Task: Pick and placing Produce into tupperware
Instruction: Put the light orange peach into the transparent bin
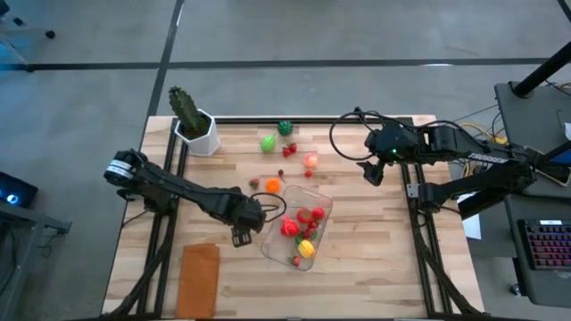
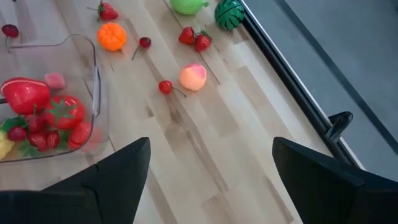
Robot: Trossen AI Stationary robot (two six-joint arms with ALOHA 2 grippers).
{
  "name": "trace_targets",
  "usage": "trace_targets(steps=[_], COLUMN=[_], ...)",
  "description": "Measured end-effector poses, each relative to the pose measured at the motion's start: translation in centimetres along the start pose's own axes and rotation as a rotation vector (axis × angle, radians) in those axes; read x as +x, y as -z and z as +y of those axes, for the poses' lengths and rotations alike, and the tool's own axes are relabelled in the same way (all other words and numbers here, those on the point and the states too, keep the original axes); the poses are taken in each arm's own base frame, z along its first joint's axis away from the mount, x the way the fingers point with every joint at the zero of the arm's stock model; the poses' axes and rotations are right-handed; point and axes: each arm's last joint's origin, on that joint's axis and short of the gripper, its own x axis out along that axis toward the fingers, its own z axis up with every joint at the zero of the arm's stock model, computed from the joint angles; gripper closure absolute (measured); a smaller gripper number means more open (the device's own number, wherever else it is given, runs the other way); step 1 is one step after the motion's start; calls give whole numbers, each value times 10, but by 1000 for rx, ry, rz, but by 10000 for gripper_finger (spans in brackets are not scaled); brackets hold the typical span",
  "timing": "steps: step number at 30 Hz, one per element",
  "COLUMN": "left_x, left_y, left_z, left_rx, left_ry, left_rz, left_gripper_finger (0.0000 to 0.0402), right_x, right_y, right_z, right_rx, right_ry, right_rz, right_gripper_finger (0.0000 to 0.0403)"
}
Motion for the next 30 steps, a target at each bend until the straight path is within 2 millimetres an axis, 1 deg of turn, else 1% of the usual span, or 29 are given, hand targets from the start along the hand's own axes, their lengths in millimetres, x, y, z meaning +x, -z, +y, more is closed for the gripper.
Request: trace_targets(steps=[2, 4, 7, 9, 12, 14, 17, 20, 25, 30], left_x=[4, 5, 3, -1, -7, -12, -20, -28, -34, -33], left_y=[2, 4, 6, 7, 11, 15, 22, 28, 44, 57], left_z=[0, 2, 4, 5, 9, 12, 17, 23, 34, 42], left_rx=[-8, -43, -108, -120, -124, -131, -184, -241, -275, -278], left_ry=[5, 0, 8, 16, 28, 36, 54, 69, 59, 59], left_rz=[-11, -1, -11, -25, -42, -53, -78, -117, -174, -193], left_gripper_finger=[222, 222, 222, 222, 222, 222, 222, 222, 222, 222], right_x=[0, 5, 22, 41, 81, 109, 149, 180, 222, 247], right_y=[0, -2, -7, -13, -24, -31, -40, -47, -59, -76], right_z=[0, 0, -1, -2, -8, -13, -21, -26, -24, -20], right_rx=[16, 78, 166, 202, 213, 220, 232, 219, 186, 180], right_ry=[2, 10, 3, -1, 8, -28, -71, -60, -57, -59], right_rz=[1, 14, 74, 127, 199, 241, 294, 347, 414, 411], right_gripper_finger=[74, 74, 74, 74, 74, 74, 74, 74, 74, 73])
